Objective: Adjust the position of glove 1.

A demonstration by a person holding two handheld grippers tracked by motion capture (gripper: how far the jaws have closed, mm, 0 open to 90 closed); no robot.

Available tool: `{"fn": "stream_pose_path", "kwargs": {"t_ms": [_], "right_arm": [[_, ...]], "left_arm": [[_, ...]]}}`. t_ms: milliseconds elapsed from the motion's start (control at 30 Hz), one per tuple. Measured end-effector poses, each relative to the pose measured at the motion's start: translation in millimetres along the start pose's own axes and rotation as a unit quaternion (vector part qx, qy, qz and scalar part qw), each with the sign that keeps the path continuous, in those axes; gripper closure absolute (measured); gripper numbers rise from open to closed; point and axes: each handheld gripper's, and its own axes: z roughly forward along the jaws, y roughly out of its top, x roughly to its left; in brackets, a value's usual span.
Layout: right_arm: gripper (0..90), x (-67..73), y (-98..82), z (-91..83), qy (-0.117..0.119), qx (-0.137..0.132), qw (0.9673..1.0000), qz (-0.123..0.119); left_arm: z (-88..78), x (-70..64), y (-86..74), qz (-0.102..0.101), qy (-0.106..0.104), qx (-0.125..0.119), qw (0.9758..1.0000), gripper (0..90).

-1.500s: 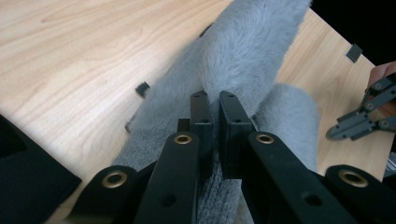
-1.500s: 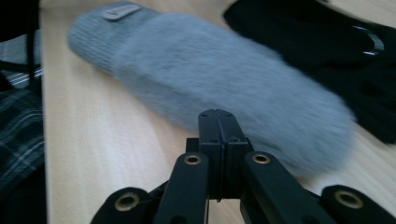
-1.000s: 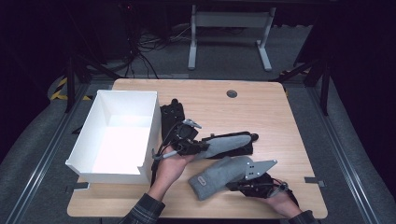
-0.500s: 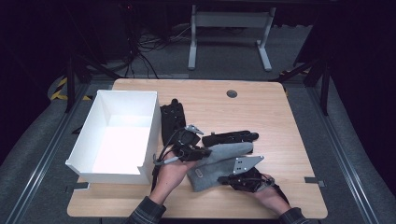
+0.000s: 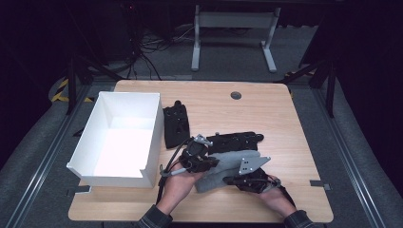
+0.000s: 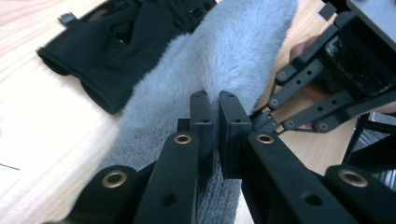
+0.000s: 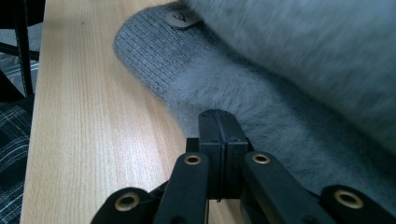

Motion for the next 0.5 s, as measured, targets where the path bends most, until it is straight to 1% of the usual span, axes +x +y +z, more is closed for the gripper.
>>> {"fn": "stream_pose_path", "kwargs": {"t_ms": [67, 133, 267, 333, 367, 400, 433, 467, 500], "right_arm": [[90.0, -0.6, -0.3, -0.5, -0.001, -0.002, 1.0000, 0.002], [90.0, -0.8, -0.5, -1.3, -0.001, -0.003, 1.0000, 0.001], [89.8, 1.0, -1.2, -7.5, 0.001, -0.010, 0.9999, 0.002], [89.8, 1.5, -2.6, -13.1, 0.000, -0.015, 0.9999, 0.005], [89.8, 1.5, -3.6, -16.0, -0.002, -0.017, 0.9998, 0.006], [90.0, 1.5, -5.7, -20.9, -0.002, -0.019, 0.9998, 0.010], [90.0, 1.4, -7.3, -24.4, -0.005, -0.019, 0.9997, 0.012], [90.0, 1.5, -8.6, -26.7, -0.007, -0.020, 0.9997, 0.013], [90.0, 2.1, -10.8, -30.9, -0.008, -0.020, 0.9996, 0.015]], "left_arm": [[1.6, -0.8, -1.3, 0.002, -0.005, -0.002, 1.0000, 85.5], [2.5, -0.4, -1.6, 0.006, -0.005, -0.002, 1.0000, 83.4], [-3.1, -0.9, -0.1, 0.016, -0.014, -0.016, 0.9996, 75.8], [-8.1, -1.0, 1.2, 0.019, -0.024, -0.029, 0.9991, 74.5], [-8.1, -1.0, 1.2, 0.019, -0.024, -0.029, 0.9991, 73.9], [-14.7, -0.3, 3.3, 0.023, -0.027, -0.042, 0.9985, 73.3], [-16.5, 0.1, 3.6, 0.023, -0.024, -0.044, 0.9985, 73.8], [-18.8, 1.9, 4.0, 0.027, -0.016, -0.047, 0.9984, 77.0], [-18.8, 1.9, 4.0, 0.027, -0.016, -0.047, 0.9984, 80.6]]}}
